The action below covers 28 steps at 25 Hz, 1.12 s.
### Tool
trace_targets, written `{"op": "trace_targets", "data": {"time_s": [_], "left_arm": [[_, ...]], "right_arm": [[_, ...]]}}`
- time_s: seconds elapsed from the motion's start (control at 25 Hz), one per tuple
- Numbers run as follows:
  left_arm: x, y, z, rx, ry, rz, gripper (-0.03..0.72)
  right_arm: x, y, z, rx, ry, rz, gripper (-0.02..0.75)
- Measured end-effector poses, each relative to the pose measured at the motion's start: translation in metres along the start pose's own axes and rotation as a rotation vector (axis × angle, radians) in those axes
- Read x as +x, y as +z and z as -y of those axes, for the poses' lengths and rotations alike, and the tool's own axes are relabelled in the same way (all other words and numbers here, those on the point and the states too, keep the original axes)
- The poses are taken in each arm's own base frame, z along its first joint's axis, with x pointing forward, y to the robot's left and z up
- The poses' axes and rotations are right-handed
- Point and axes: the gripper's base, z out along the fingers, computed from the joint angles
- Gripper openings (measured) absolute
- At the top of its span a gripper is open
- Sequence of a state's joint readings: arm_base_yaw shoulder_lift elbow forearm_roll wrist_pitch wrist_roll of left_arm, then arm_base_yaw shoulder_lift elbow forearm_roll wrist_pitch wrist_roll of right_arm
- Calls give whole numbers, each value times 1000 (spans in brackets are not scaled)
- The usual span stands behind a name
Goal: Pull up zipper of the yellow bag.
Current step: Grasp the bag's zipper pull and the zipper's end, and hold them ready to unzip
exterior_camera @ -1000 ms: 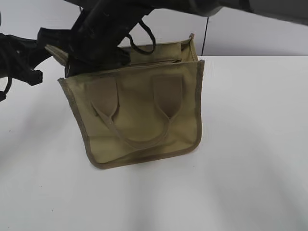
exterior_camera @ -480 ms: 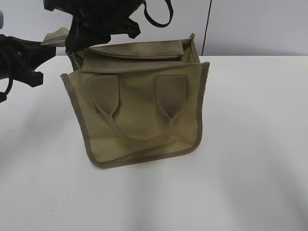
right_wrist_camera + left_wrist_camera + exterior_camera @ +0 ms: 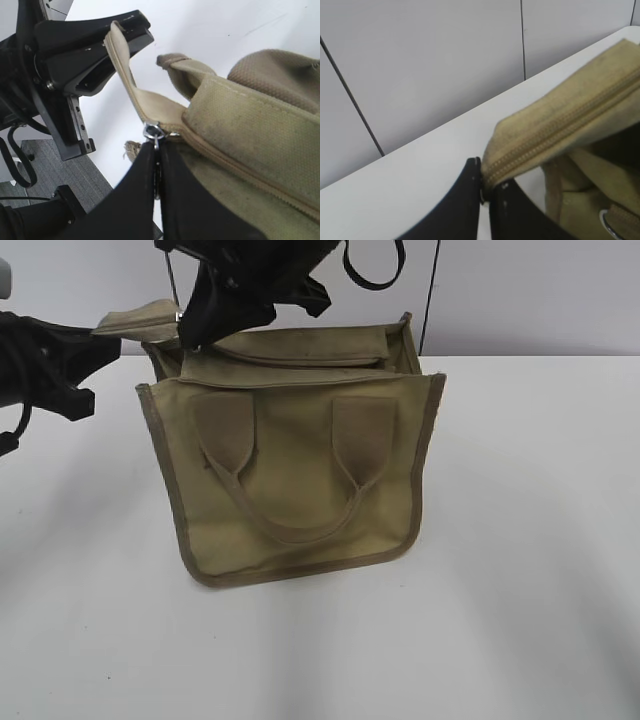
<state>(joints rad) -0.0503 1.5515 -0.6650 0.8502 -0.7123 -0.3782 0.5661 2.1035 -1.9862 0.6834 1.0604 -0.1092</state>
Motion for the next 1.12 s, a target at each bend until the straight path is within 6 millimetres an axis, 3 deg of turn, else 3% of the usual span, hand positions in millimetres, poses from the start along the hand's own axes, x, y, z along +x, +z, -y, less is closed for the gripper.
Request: {"op": "trace_targets", "data": {"time_s": [0.56,1.12], "left_arm": [[23,-14,3,-87,-137,-93,8],[25,-20,0,-123,-168,-95,8]], "right_arm": [[5,12,36,68,16,-109,-14],[2,-24,77,299,12,-140,-14]]}}
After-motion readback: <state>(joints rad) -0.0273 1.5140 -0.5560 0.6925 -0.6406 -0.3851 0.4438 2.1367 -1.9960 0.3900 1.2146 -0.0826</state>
